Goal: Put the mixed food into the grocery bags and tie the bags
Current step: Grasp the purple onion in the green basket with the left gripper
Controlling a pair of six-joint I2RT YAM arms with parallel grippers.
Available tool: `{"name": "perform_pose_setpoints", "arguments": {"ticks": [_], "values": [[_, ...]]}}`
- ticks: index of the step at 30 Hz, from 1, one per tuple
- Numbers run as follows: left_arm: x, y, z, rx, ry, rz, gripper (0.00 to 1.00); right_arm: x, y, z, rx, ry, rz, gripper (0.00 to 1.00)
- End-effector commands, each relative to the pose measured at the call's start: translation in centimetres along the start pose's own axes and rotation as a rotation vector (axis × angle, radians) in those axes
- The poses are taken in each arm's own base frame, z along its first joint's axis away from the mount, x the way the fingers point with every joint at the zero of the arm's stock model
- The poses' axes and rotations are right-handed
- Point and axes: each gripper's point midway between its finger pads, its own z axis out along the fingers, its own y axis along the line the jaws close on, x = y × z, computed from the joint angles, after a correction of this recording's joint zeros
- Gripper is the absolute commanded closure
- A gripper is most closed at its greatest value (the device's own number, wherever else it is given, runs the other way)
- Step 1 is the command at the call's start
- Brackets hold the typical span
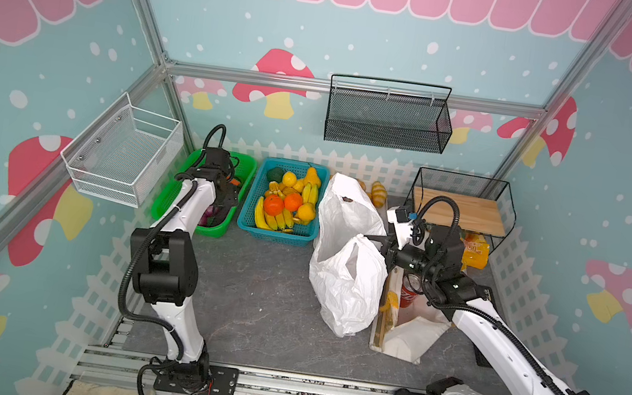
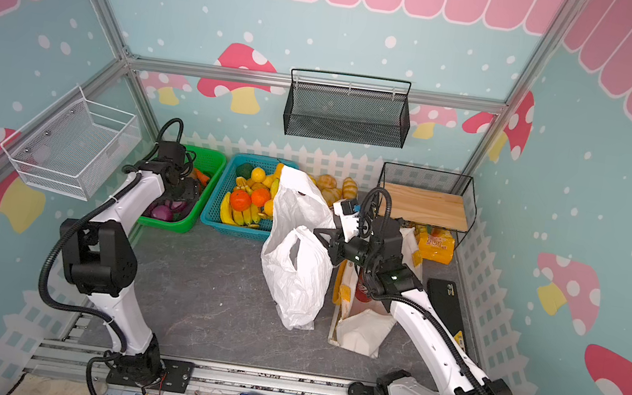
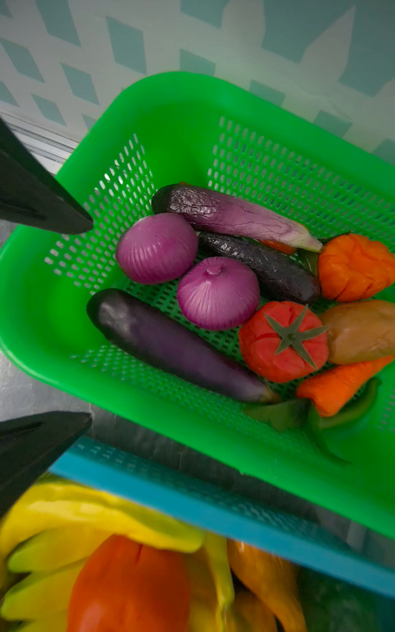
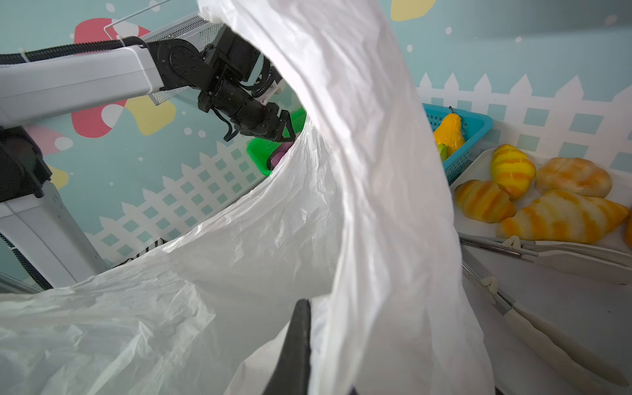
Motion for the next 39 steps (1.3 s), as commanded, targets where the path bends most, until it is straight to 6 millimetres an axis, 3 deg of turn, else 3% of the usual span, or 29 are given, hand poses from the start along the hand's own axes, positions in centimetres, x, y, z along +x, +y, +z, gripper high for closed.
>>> {"name": "perform_pose_setpoints", "arguments": {"ticks": [1,8,15,21,30,39], "values": [[-0.9,1.1,1.4,-0.039,0.016,0.041,0.16,-0.1,0.0,-0.2,0.005,-0.016,-0.038,1.0],[-0.7,1.0,6.5,-0.066,0.089,0.061,0.15,-0.2,-0.1,-0.2,0.011,-0.014,-0.037,1.0],[-0.6,2.1,9.6,-0.08,0.131,0.04,0.13,-0.1,-0.2,-0.1,0.017,-0.006,-0.037,1.0],[0.0,1.5,11.8,-0.057,0.167,0.043,0.13,0.3,-0.5,-0.1,0.029,0.004,-0.034,1.0],[0.5,0.3,13.2,-0.01,0.196,0.019,0.23,0.7,-0.8,0.4,0.026,0.021,-0.025,1.0],[1.4,0.5,14.0,-0.013,0.222,0.017,0.14,0.7,-0.7,0.3,0.025,0.022,-0.025,1.0]]}}
